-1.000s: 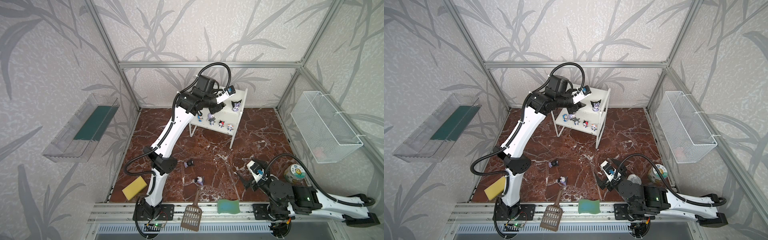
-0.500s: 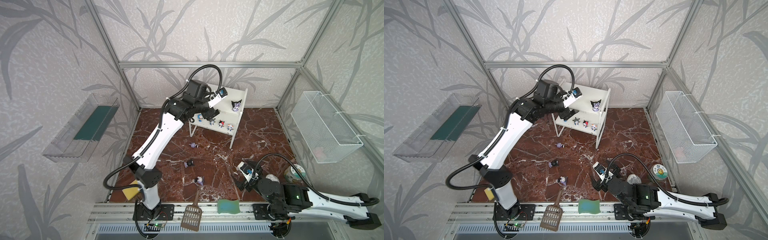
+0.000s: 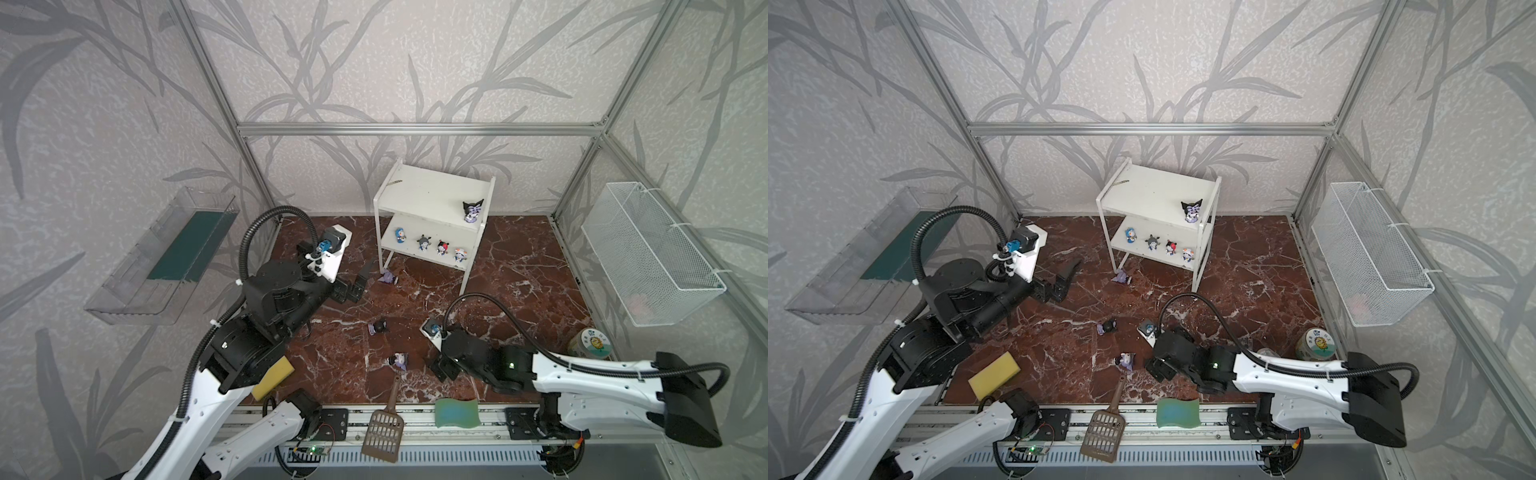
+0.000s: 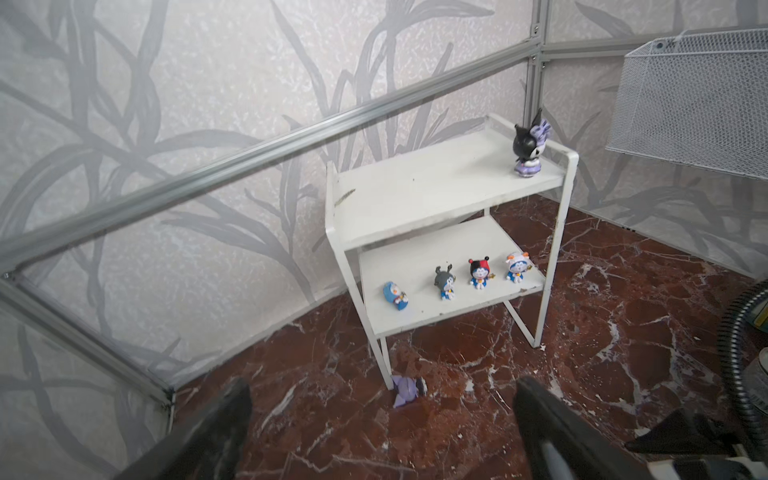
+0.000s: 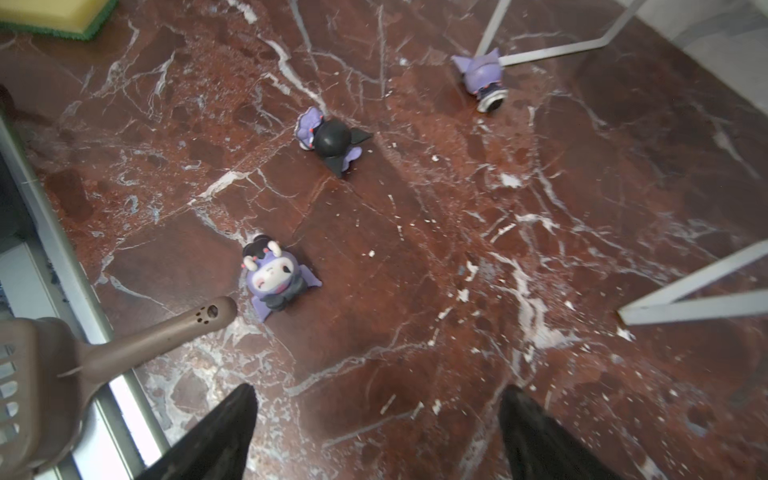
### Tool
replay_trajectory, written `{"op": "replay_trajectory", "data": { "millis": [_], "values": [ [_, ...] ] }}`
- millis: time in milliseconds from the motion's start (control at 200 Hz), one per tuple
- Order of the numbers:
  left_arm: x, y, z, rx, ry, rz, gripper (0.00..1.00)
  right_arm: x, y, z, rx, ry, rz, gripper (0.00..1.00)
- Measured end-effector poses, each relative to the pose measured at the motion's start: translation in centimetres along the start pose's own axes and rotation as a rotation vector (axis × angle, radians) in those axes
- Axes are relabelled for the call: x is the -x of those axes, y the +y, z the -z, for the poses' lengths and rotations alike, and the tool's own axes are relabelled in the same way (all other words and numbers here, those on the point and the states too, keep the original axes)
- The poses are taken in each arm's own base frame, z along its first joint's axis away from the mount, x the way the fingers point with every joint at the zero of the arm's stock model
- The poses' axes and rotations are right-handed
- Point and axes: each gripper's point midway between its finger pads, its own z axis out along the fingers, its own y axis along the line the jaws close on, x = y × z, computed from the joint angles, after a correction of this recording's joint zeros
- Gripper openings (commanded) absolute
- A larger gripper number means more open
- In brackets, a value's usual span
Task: Place and organize the plastic toys onto the shelf
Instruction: 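Withdraw the left arm from the shelf while the right gripper moves toward the floor figures, then lower the right gripper onto the white-faced Kuromi figure and close it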
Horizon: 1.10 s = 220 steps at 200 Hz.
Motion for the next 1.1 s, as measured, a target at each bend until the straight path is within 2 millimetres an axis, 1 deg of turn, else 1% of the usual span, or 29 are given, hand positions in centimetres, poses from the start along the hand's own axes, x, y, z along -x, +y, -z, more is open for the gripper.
{"op": "replay_trajectory", "data": {
  "millis": [50,135,225,315,425,520,595,710,770,845,990,1100],
  "values": [
    [-2.1,0.0,0.3,0.007,0.032,0.041,1.00,0.2,1.1,-1.3,0.033,0.034,0.003,0.86],
    [-5.4,-0.3,0.8,0.010,0.092,0.096,1.00,0.3,2.8,-3.3,0.091,0.081,0.003,0.81],
    [-7.8,-0.4,1.6,0.011,0.127,0.143,1.00,-0.3,4.1,-5.0,0.130,0.135,-0.003,0.81],
    [-9.0,-0.4,2.7,0.014,0.126,0.178,1.00,-0.9,4.7,-6.2,0.141,0.176,-0.015,0.81],
    [-9.1,-0.1,4.0,0.016,0.100,0.202,1.00,-1.3,4.6,-7.1,0.120,0.210,-0.043,0.81],
    [-9.1,-0.1,4.3,0.015,0.094,0.211,1.00,-1.3,4.0,-7.5,0.102,0.228,-0.067,0.82],
    [-9.3,-0.2,4.3,0.011,0.099,0.211,1.00,-1.4,3.4,-7.7,0.085,0.240,-0.085,0.83],
    [-9.7,-0.4,4.1,0.004,0.110,0.209,1.00,-2.1,2.1,-8.4,0.055,0.271,-0.121,0.84],
    [-10.0,-0.5,4.0,0.002,0.118,0.208,1.00,-1.9,1.5,-8.8,0.043,0.274,-0.137,0.84],
    [-10.3,-0.6,4.0,-0.001,0.129,0.206,1.00,-2.0,0.1,-9.6,0.013,0.285,-0.158,0.85],
    [-10.3,-0.7,4.1,-0.009,0.129,0.206,1.00,-3.1,-3.1,-11.1,-0.060,0.337,-0.182,0.87],
    [-10.3,-0.8,4.0,-0.016,0.131,0.206,1.00,-1.5,-5.1,-11.9,-0.104,0.321,-0.178,0.87]
  ]
}}
